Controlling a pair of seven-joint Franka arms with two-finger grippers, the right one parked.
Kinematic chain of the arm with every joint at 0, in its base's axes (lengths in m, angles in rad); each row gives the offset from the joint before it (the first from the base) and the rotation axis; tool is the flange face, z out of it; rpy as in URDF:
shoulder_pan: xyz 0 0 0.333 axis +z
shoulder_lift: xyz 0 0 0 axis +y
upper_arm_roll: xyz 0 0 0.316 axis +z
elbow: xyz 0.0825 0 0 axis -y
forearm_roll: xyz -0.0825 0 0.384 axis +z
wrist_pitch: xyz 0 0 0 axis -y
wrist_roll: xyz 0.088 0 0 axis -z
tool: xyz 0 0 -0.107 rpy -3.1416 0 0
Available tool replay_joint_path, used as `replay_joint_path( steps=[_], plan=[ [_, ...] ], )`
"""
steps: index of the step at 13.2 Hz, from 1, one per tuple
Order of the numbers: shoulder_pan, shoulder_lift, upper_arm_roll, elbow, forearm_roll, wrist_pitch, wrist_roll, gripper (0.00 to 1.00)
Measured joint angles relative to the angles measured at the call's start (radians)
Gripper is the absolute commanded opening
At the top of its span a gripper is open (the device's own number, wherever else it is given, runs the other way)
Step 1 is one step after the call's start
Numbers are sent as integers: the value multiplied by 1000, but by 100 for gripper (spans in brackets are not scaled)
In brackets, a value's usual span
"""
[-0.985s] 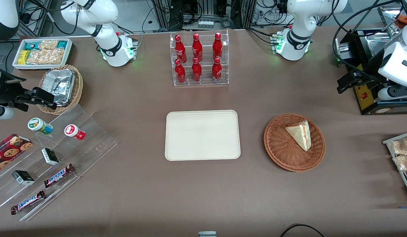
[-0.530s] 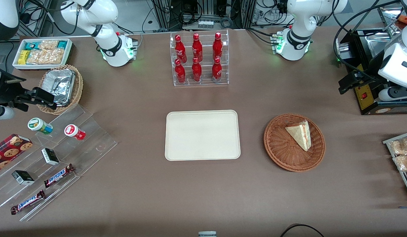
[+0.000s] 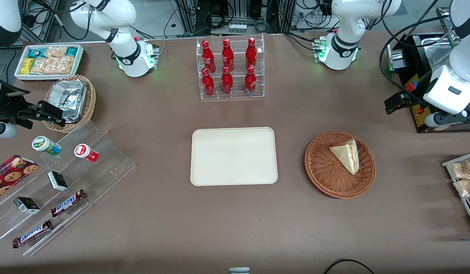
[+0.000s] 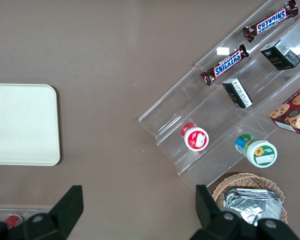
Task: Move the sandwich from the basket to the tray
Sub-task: 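Move the open left gripper down over the sandwich in the wicker basket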
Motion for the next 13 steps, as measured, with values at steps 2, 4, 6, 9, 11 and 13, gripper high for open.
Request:
replay_joint_path(
  steps=[2,4,6,9,11,13],
  plan=[
    [-2,-4,0,-40,0,39,0,100],
    [-4,-25,-1,-113,0,115,0,100],
    [-4,-65,-1,-226,0,213,0,100],
    [-4,-108,1,-349,-1,288,0,100],
    [-4,-115,1,-377,-1,305,0,100],
    [-4,-116,2,-412,-1,348,-32,100]
  ],
)
